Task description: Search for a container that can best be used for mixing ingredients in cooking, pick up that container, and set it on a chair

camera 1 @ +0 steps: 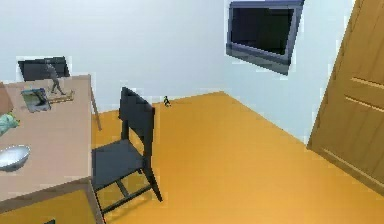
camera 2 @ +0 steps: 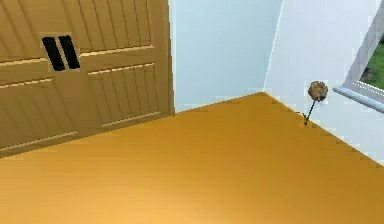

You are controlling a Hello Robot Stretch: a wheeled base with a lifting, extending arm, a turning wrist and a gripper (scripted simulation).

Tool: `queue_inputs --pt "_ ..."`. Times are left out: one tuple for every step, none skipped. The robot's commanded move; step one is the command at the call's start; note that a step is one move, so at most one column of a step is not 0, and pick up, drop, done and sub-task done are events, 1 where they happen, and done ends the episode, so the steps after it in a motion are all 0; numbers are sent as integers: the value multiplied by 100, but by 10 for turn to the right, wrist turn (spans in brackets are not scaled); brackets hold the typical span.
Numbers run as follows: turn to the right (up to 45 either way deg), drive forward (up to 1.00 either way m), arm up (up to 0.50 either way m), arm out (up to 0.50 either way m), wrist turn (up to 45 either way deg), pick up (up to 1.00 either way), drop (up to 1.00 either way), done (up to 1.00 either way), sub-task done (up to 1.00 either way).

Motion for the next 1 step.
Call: queue_inputs --pt "-450 0 0 0 0 0 0 0 0"
